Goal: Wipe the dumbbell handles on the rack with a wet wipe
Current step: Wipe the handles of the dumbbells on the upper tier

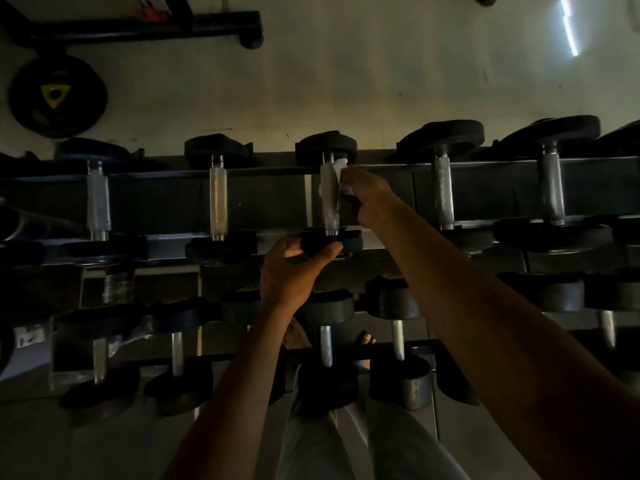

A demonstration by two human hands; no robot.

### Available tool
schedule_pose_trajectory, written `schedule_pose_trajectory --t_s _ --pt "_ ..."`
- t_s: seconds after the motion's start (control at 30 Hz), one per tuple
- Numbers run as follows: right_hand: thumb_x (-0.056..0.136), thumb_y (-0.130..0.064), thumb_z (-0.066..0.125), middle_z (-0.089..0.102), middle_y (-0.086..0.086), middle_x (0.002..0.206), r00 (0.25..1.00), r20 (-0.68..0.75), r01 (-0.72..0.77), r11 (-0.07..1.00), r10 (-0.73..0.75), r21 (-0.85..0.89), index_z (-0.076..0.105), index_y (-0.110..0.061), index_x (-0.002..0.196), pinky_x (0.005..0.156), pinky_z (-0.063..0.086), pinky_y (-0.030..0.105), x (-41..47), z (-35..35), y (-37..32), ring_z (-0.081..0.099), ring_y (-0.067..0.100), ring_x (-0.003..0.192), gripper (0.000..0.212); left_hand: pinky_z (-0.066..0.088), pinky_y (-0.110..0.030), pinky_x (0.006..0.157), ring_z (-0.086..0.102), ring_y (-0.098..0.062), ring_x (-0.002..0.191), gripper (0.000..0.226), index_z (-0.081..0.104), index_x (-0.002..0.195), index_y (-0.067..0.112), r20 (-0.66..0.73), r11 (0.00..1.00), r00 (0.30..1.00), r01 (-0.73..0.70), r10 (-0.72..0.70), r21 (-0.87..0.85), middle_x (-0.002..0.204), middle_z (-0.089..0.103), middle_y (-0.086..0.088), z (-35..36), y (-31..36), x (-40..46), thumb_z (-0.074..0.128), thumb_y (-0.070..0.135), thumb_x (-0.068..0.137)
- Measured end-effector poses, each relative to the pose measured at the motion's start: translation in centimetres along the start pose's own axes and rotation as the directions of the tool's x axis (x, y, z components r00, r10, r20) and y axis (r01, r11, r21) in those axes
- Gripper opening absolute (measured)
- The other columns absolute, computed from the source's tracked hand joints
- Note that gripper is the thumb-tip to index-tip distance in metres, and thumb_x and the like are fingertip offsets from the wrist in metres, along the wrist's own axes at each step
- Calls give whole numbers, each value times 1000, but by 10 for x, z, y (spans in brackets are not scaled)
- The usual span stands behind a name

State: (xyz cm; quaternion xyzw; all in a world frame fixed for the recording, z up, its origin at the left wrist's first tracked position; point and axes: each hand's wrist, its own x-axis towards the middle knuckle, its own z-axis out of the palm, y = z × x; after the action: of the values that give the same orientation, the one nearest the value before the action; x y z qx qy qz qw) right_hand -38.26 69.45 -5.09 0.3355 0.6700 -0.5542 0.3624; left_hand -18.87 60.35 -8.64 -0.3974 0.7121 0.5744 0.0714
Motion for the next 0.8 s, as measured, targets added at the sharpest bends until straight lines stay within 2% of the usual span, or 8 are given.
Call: schedule_pose_trajectory --t_s 0.1,0.17,0.27,0.33,0.47,0.63,0.7,0.8 --pt "88 -32 76 70 7 115 998 53 46 999 -46 12 68 -18 120 92 53 39 -10 -8 1 67 24 106 35 62 -35 94 72 2 105 74 77 109 36 20 1000 1000 -2 2 -16 108 79 19 -1 -1 1 88 86 55" --pt "89 -38 77 69 6 116 996 79 49 999 -48 -10 69 -21 119 95 51 39 -9 -11 2 65 22 108 35 61 -30 91 72 4 103 69 77 109 35 31 1000 999 -6 7 -20 107 79 20 -1 -1 1 89 81 59" --pt "87 -35 78 67 6 122 995 96 35 998 -31 -43 70 -25 119 90 51 39 -2 -11 -1 64 21 109 34 56 -20 84 71 8 100 63 77 110 34 29 999 1000 -8 8 -31 105 79 21 -2 2 -1 91 75 64" --pt "88 -35 77 65 6 125 995 97 36 992 -24 -123 69 -24 119 88 51 39 0 -13 0 62 21 110 34 55 -19 84 72 8 100 61 78 110 33 36 999 999 -21 22 -24 105 79 20 -2 0 -1 90 74 66" --pt "96 -25 67 62 10 126 991 121 98 940 -61 -327 64 -17 124 103 51 44 -7 -25 5 60 24 111 29 57 -21 86 71 7 102 62 77 113 34 48 1000 999 -24 24 5 108 79 20 -3 1 -1 87 77 69" --pt "100 -23 64 58 8 121 984 158 158 805 -81 -571 60 -10 128 95 47 38 -23 -36 -1 55 22 107 32 53 -14 75 70 7 96 55 78 108 33 41 999 999 -34 33 30 101 78 19 -2 5 -3 85 73 71" --pt "101 -22 61 58 10 122 976 198 202 740 -95 -642 60 -10 130 92 47 36 -27 -39 -1 54 21 103 31 56 -19 81 71 5 99 59 77 109 32 32 999 999 -33 33 20 103 78 18 -2 3 -3 86 74 69" --pt "101 -24 61 59 8 126 962 256 252 647 -91 -720 60 -16 133 72 43 29 -32 -43 5 50 15 85 33 61 -29 90 72 3 104 71 76 113 33 40 1000 999 -25 25 13 108 78 17 -3 -1 1 84 83 64"
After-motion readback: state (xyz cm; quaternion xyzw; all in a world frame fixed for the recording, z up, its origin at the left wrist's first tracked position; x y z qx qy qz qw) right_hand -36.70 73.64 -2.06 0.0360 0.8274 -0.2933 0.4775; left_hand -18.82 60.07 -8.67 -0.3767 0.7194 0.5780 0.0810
